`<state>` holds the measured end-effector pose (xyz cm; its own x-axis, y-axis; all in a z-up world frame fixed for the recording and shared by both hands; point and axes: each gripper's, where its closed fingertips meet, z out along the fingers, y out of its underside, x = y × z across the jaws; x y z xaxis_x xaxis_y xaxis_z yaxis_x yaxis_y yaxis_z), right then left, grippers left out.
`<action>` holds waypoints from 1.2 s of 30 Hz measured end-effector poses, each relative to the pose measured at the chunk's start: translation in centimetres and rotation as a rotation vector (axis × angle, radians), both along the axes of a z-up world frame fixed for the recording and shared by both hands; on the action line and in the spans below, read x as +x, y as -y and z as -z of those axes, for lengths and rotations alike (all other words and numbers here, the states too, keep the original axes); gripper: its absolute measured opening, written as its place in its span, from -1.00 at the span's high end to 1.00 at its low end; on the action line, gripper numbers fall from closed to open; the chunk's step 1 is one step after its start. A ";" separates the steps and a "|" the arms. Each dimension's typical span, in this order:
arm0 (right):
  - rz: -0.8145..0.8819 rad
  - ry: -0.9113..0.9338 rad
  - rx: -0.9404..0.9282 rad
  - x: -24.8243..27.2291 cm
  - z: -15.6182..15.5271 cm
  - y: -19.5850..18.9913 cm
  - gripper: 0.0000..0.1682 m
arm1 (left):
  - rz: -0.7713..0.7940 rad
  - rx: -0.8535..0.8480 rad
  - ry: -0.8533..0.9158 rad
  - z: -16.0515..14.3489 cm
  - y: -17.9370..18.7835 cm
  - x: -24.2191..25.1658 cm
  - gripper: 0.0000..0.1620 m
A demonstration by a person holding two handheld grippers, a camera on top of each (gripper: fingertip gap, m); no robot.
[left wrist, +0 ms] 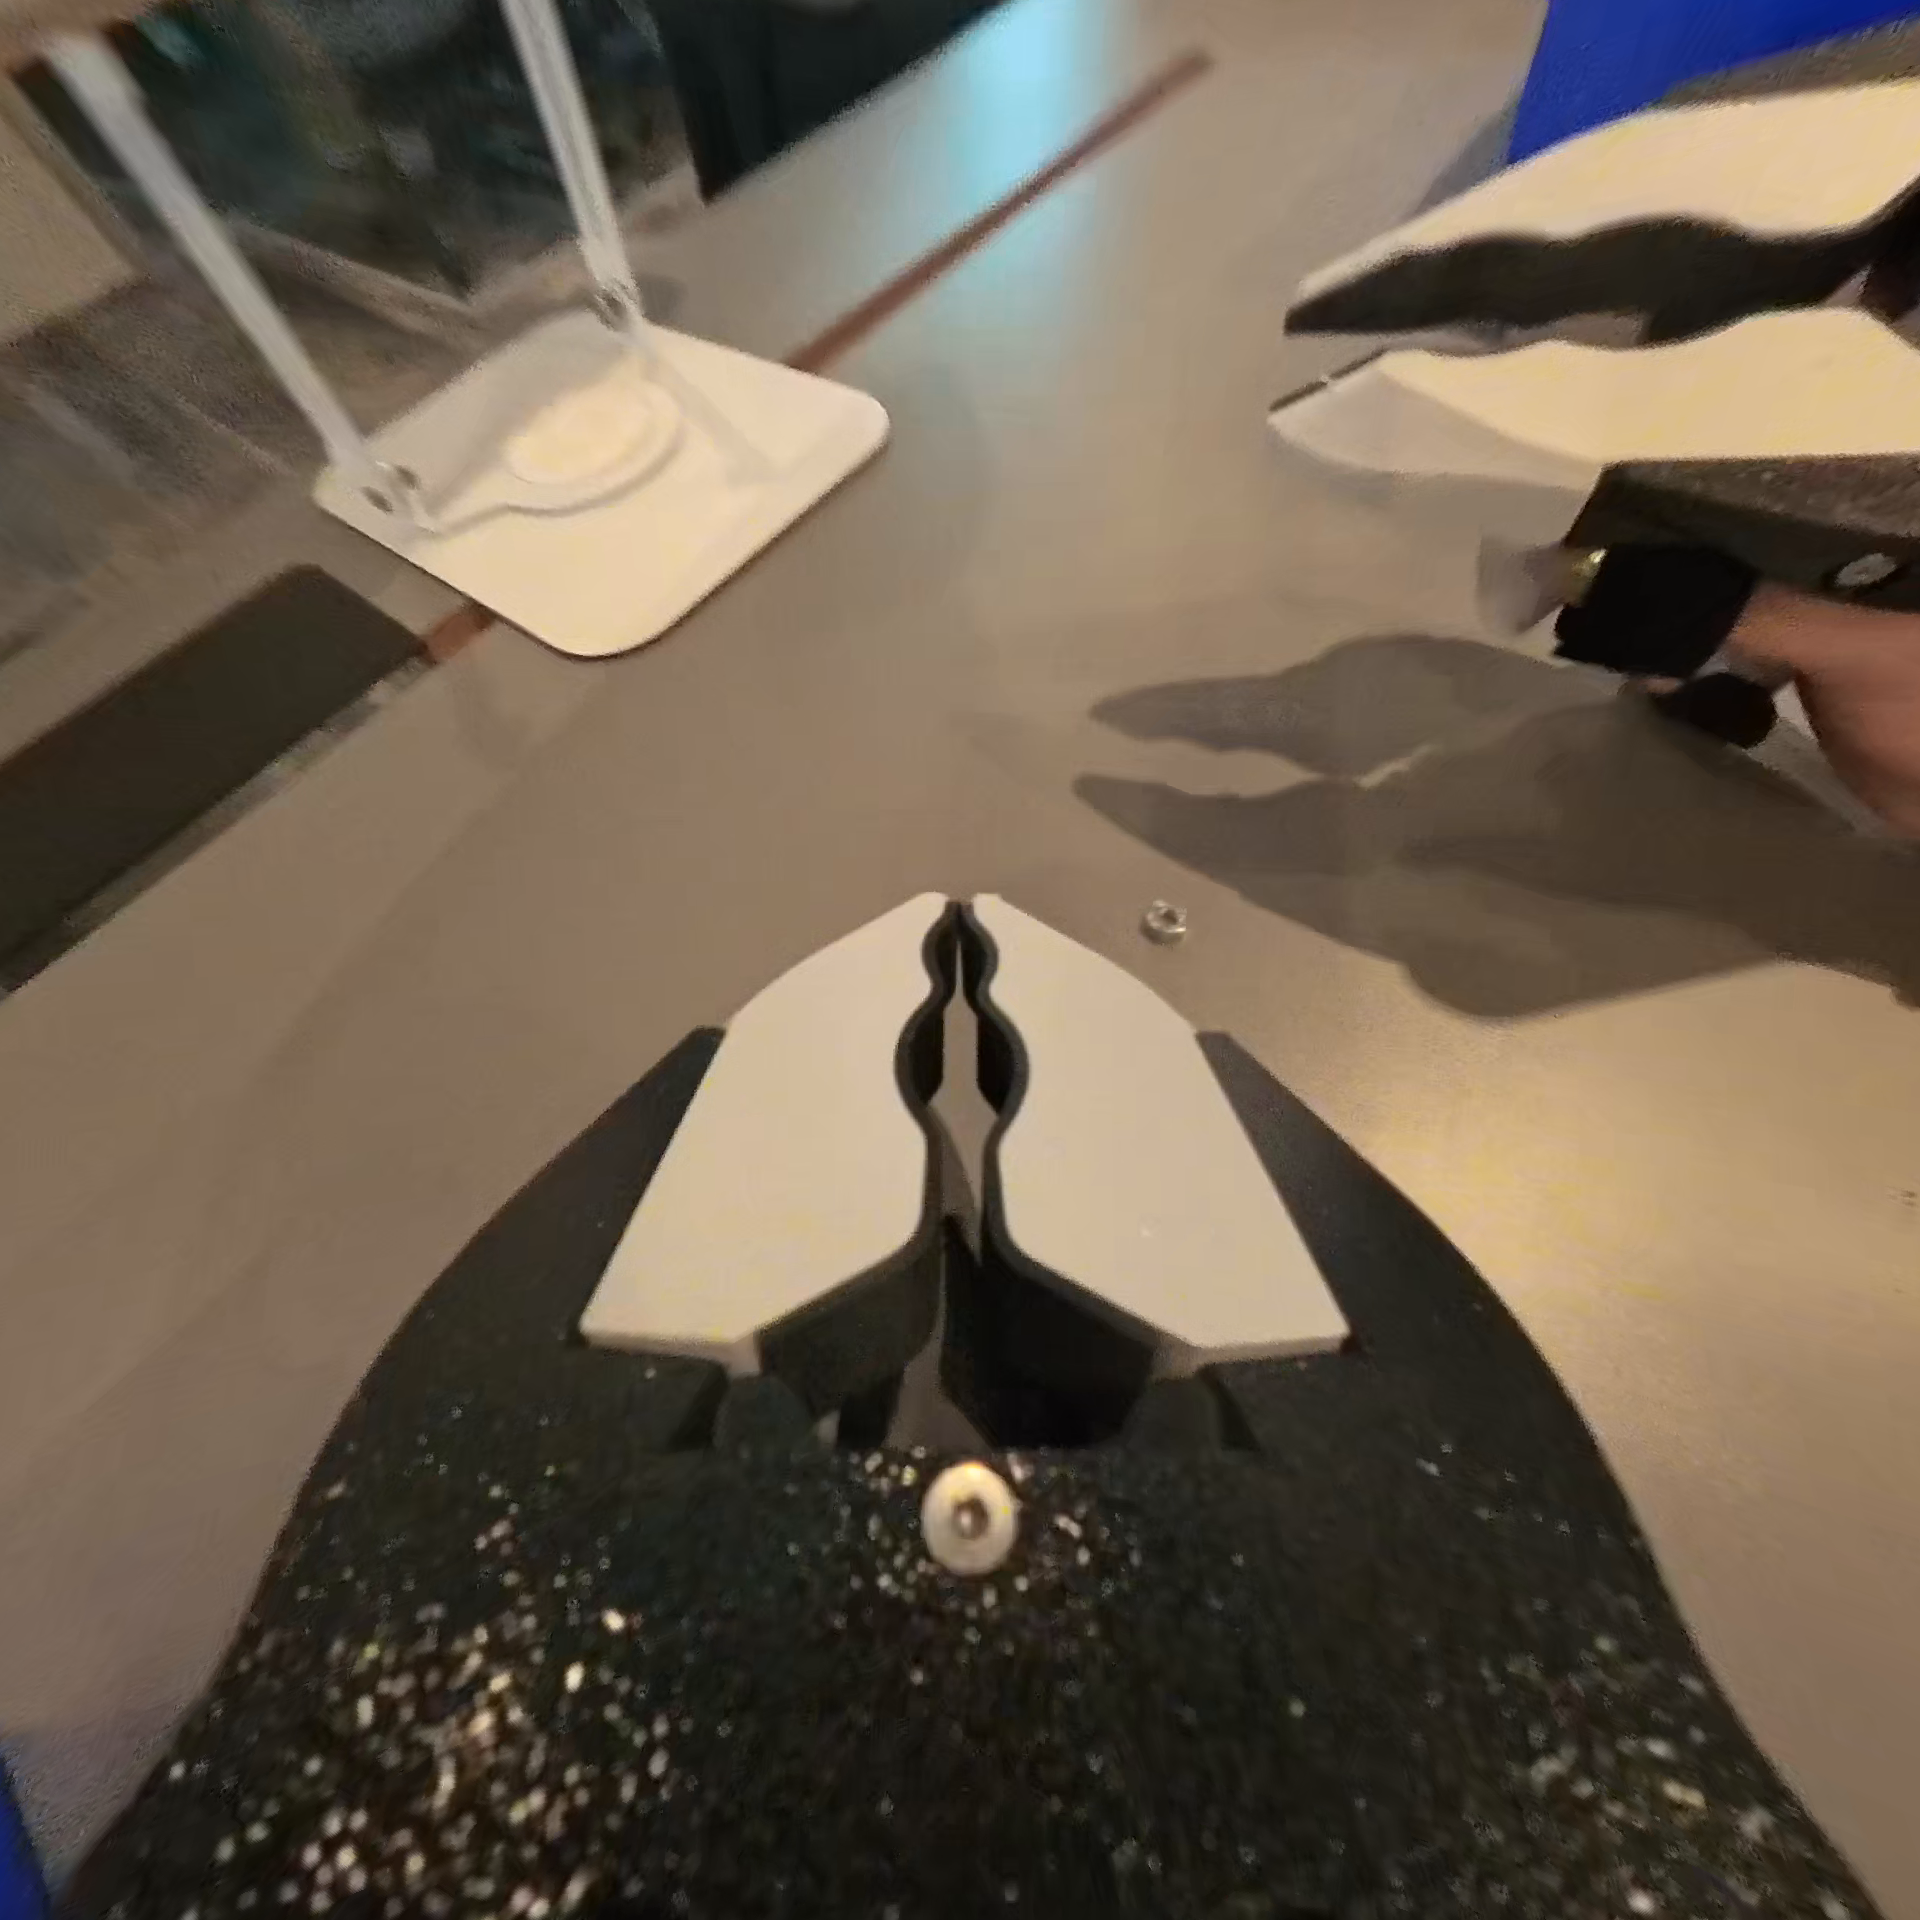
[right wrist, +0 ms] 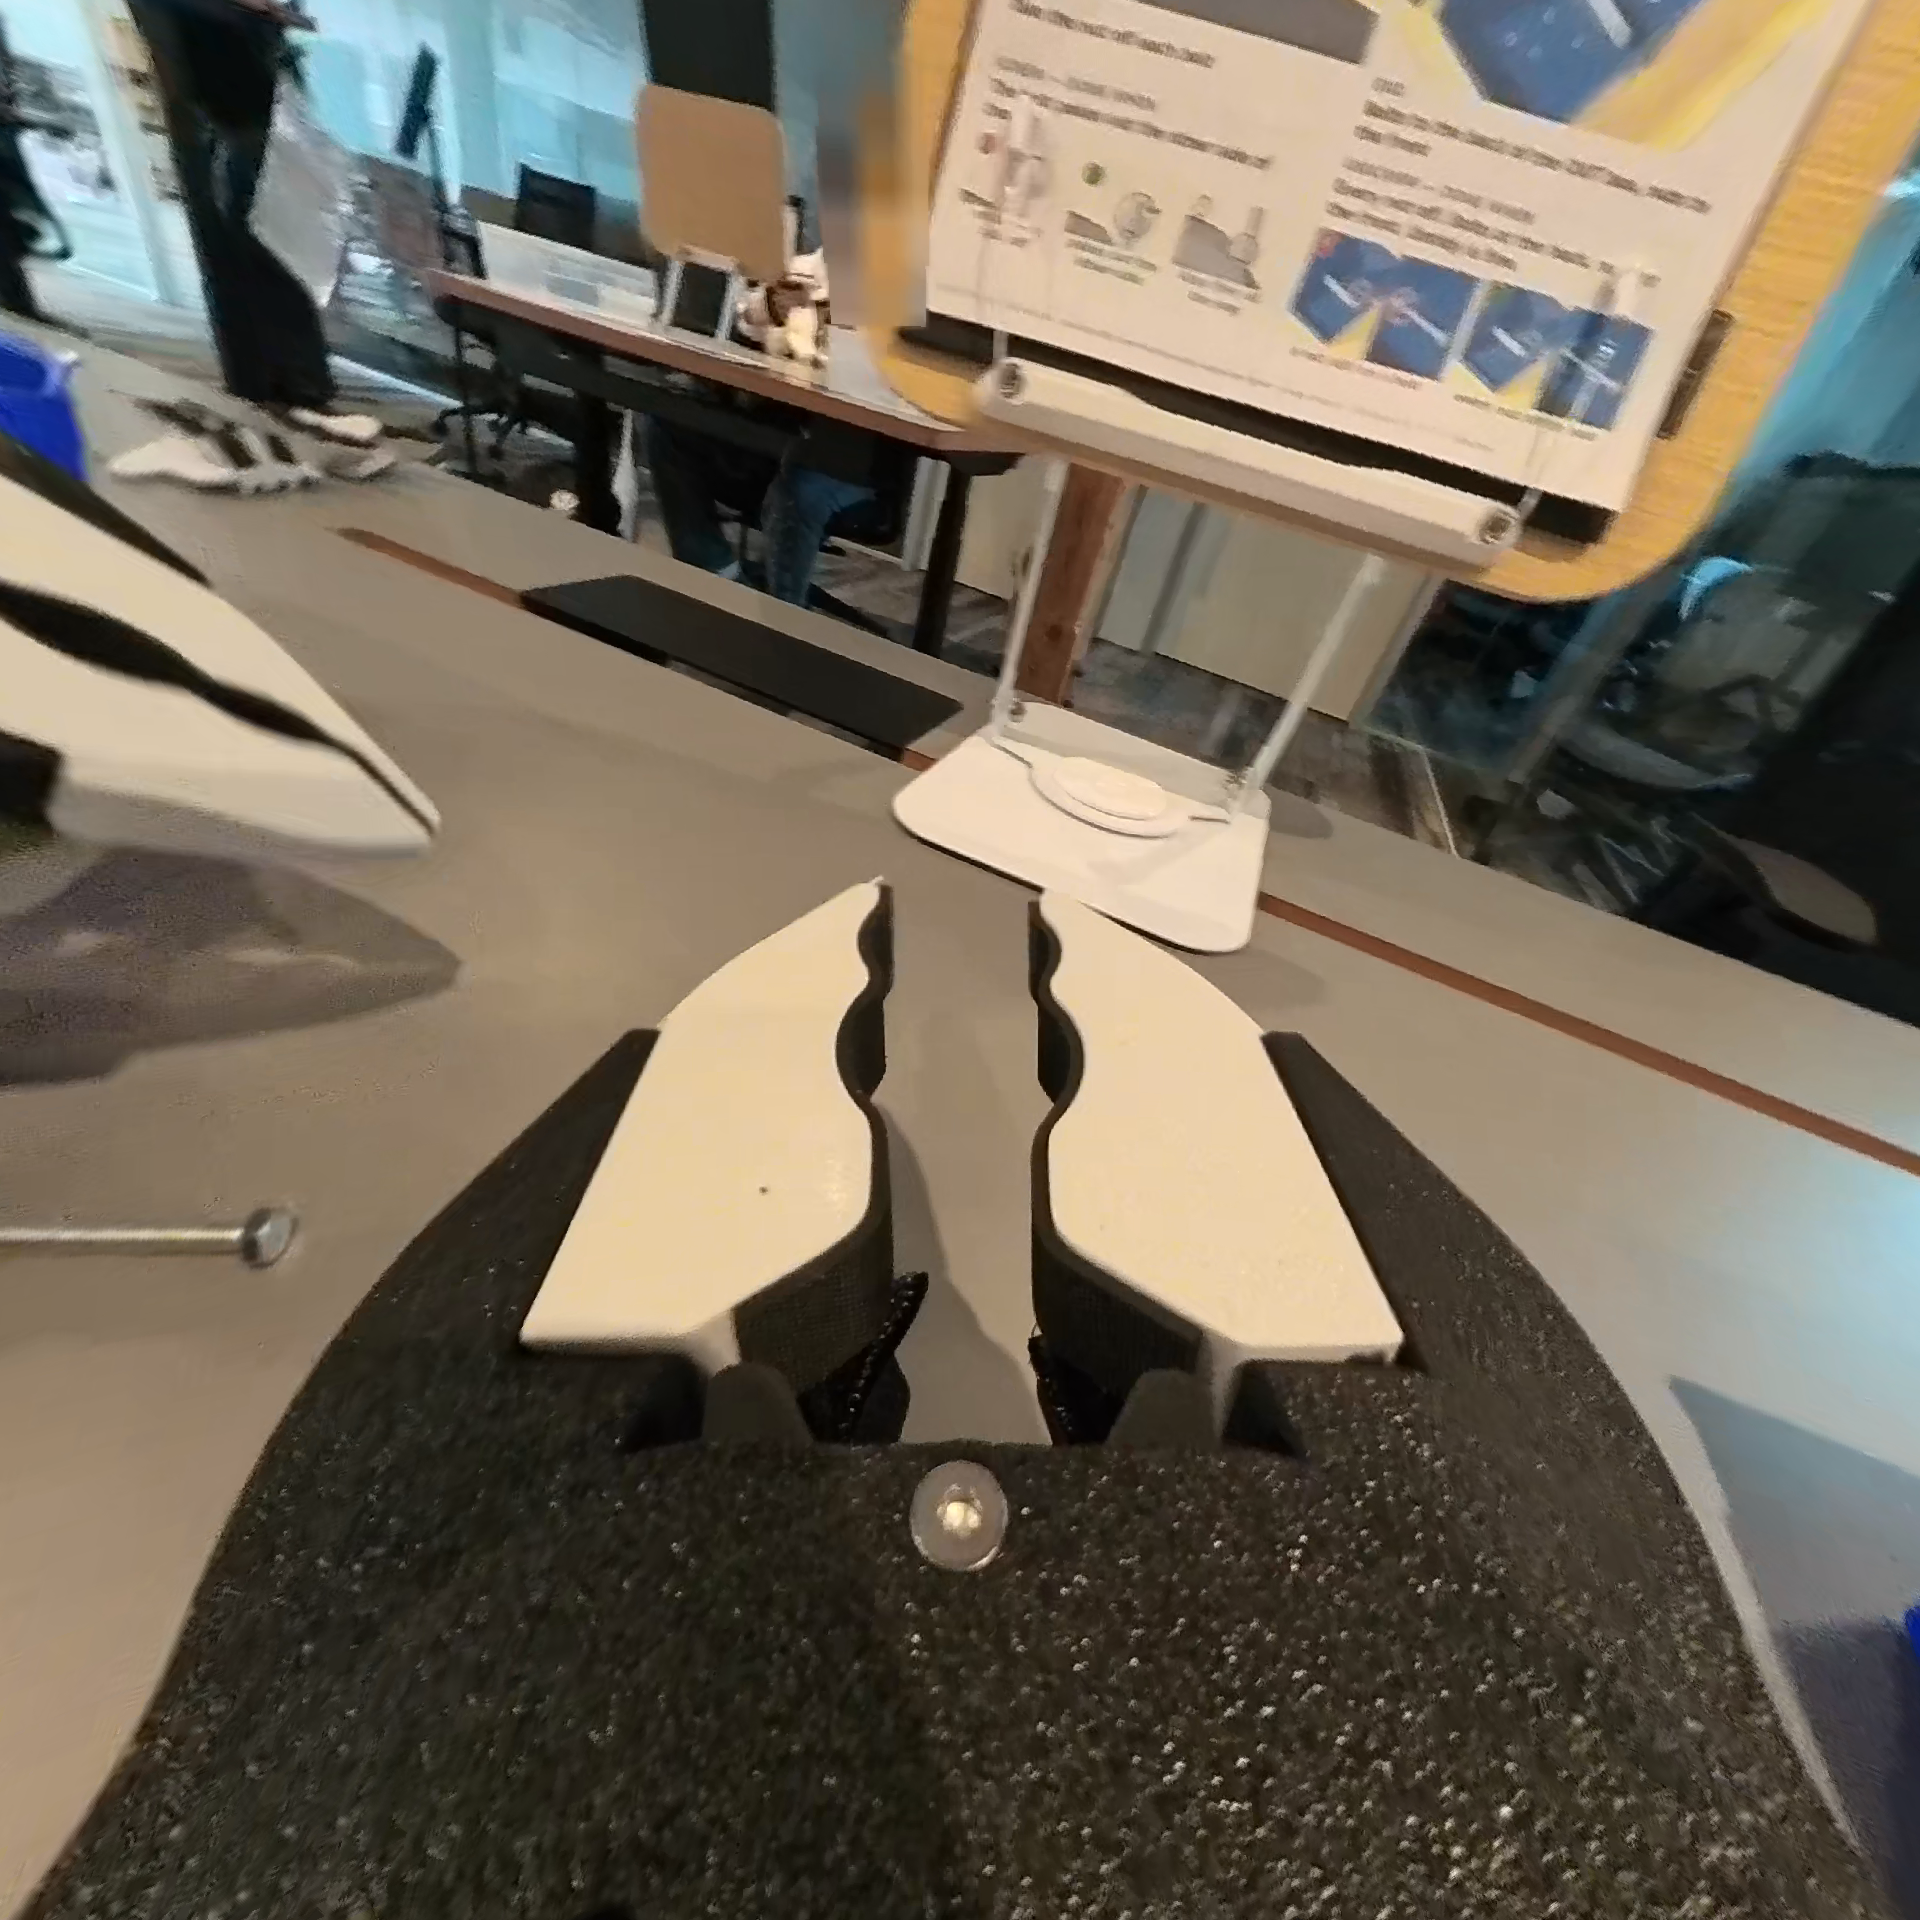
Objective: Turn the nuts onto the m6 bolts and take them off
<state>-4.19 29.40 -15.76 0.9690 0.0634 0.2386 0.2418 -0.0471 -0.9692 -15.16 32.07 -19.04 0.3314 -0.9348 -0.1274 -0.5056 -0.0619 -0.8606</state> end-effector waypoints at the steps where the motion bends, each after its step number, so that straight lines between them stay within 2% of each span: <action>1: -0.008 0.016 -0.005 -0.3 0.1 -0.1 0.71 | -0.022 0.022 0.041 -0.2 -0.2 -0.7 1.00; 6: -0.073 0.057 -0.036 -1.9 0.9 -0.2 0.77 | -0.059 0.060 0.143 -1.2 -0.7 -3.4 1.00; 9: -0.180 0.078 -0.057 -4.1 1.0 0.1 0.90 | -0.073 0.044 0.167 -1.1 -1.2 -4.5 1.00; 12: -0.370 0.182 -0.112 -7.8 1.4 1.0 0.99 | -0.101 0.006 0.200 -0.8 -1.8 -5.2 1.00; 16: -0.759 0.351 -0.297 -13.2 4.7 4.1 0.99 | -0.096 -0.088 0.276 -0.6 -2.2 -5.5 1.00; 21: -0.957 0.447 -0.559 -14.9 7.4 5.2 0.86 | -0.074 -0.141 0.330 -0.9 -2.0 -5.4 1.00; 24: -1.007 0.456 -0.673 -15.3 7.9 5.2 0.78 | -0.074 -0.116 0.314 -1.0 -2.0 -5.4 1.00; 29: -1.037 0.512 -0.820 -15.4 8.9 5.4 0.87 | -0.076 -0.088 0.290 -0.9 -2.0 -5.4 1.00; 36: -1.004 0.622 -0.841 -15.1 9.2 4.4 0.88 | -0.069 -0.099 0.290 -0.8 -1.9 -5.3 1.00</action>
<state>-19.31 24.96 -24.93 0.1877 0.9712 0.1468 0.8778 -0.0988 -0.4687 -20.46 33.99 -18.23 0.4042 -0.9119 0.0718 -0.2320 -0.1781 -0.9563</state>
